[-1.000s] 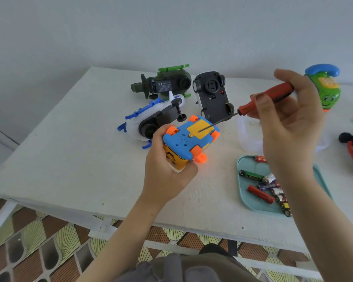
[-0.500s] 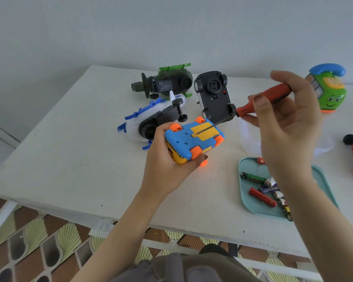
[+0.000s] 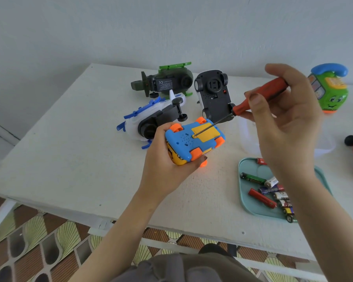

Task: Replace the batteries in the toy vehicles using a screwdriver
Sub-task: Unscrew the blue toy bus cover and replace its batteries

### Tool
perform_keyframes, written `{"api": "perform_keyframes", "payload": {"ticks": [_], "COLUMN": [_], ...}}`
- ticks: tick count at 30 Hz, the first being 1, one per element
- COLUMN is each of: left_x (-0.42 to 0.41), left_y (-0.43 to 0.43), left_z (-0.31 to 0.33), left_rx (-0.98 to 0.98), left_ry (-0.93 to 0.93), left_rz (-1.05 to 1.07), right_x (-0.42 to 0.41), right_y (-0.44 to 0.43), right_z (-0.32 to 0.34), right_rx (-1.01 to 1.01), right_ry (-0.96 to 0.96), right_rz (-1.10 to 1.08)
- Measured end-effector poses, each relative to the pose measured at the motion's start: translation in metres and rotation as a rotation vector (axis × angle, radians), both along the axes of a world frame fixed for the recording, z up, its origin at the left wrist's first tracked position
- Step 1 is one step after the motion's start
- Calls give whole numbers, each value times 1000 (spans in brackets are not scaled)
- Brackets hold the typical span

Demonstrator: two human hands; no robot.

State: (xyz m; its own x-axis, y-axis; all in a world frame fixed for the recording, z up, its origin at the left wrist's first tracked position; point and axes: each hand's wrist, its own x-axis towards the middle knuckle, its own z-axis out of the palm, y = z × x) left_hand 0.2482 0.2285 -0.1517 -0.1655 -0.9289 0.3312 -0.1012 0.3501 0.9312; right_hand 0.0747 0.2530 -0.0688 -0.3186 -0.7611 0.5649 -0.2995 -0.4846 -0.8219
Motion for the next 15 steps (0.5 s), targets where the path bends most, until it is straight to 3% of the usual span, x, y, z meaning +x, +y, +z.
{"api": "perform_keyframes", "payload": {"ticks": [6, 15], "left_x": [1, -1], "left_y": [2, 9], "left_z": [-6, -15], "left_rx": [-39, -191], "left_ry": [1, -1], "left_rz": [81, 206], "right_x": [8, 26], "right_y": [1, 1], "right_z": [16, 29], "right_rx": [-99, -115], "right_ry": [150, 35], "right_rz": [-35, 65]}}
